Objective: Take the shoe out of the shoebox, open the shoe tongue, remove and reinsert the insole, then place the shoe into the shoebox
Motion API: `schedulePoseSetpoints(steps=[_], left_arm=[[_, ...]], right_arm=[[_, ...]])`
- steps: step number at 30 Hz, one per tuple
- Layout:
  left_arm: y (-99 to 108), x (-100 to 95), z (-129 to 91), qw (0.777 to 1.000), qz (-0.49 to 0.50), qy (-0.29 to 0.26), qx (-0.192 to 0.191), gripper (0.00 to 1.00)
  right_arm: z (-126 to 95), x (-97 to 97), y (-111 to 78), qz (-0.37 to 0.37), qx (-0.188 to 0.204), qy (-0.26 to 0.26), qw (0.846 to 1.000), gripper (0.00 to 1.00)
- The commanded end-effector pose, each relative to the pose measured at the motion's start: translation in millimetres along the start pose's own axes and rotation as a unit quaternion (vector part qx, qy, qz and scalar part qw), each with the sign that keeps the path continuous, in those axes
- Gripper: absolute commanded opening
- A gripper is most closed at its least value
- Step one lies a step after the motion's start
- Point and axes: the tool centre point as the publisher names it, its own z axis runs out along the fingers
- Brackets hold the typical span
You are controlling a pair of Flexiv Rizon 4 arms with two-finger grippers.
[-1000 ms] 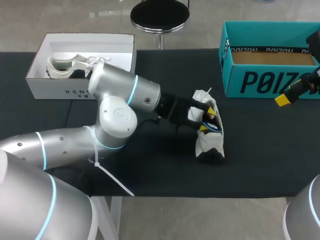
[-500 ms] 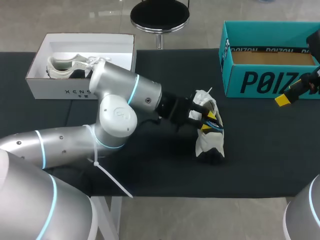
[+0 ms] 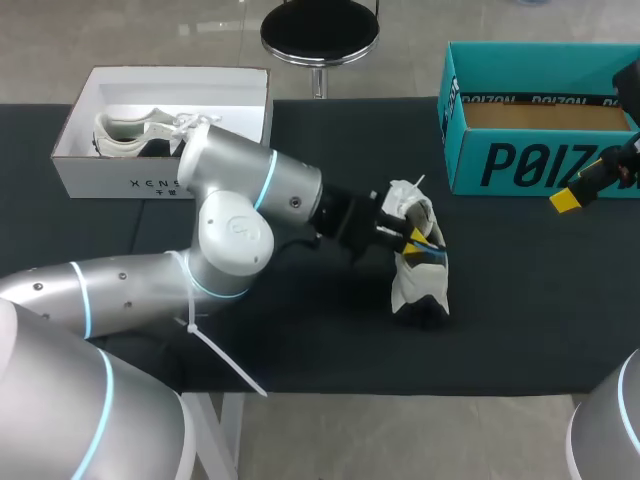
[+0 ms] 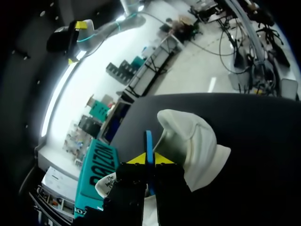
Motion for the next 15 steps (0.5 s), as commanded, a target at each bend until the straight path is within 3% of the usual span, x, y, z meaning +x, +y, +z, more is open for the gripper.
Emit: schedulePoseSetpoints(steps=[1,7,12,13,15], left_arm=[[7,-1.3,5,1.0,0.002,0.002,-0.006,0.0],[17,-0.3,6,1.0,-0.006,0.005,-0.019,0.0],[12,-0.7,2,1.0,-0.007,0.016,-0.015,0.0],[9,-0.9,1,1.0,-0.005,0.021,-0.013,0.07],[4,-1.4,-1,1.0,-0.002,0.029,-0.011,0.38]], right_arm=[[1,-1.3,1.5,0.0,0.002,0.0,1.0,1.0],[1,-1.3,1.5,0.0,0.002,0.0,1.0,1.0],[1,-1.3,1.5,0.0,0.002,0.0,1.0,1.0],[1,-1.3,1.5,0.0,0.002,0.0,1.0,1.0],[1,-1.3,1.5,0.0,0.002,0.0,1.0,1.0]])
